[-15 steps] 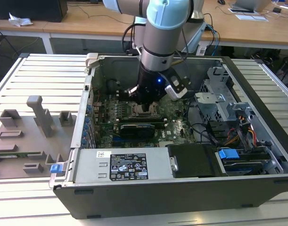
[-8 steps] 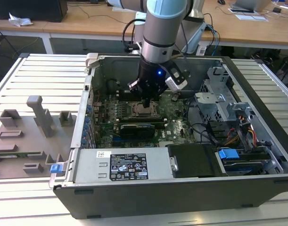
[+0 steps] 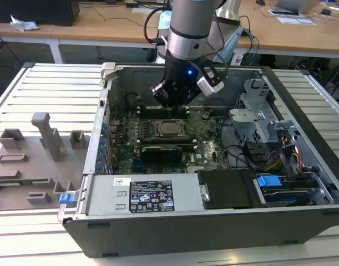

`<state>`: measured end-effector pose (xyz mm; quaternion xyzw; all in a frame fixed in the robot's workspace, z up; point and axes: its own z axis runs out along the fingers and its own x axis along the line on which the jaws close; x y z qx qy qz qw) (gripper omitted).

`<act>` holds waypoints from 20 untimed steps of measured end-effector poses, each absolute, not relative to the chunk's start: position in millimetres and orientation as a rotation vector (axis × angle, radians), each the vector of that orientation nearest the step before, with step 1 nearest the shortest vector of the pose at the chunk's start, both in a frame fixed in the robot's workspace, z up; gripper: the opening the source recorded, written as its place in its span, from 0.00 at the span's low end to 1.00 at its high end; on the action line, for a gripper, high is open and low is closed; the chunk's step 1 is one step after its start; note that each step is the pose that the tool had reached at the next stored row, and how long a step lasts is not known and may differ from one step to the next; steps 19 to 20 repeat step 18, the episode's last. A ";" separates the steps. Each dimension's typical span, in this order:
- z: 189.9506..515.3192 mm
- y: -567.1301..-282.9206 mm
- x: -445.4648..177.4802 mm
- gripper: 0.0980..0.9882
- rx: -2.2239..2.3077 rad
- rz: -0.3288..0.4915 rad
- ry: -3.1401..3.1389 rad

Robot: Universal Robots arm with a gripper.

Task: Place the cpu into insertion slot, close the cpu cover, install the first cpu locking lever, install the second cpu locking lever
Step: 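Install the second cpu locking lever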

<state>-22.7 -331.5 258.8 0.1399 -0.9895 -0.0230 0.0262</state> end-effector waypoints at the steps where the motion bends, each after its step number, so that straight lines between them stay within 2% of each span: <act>1: 261.9 -331.5 -22.7 0.01 0.432 -0.071 -3.058; 10: 290.9 -331.5 -22.7 0.01 0.432 -0.071 -3.058; 20: 293.4 -331.5 -22.7 0.01 0.432 -0.071 -3.058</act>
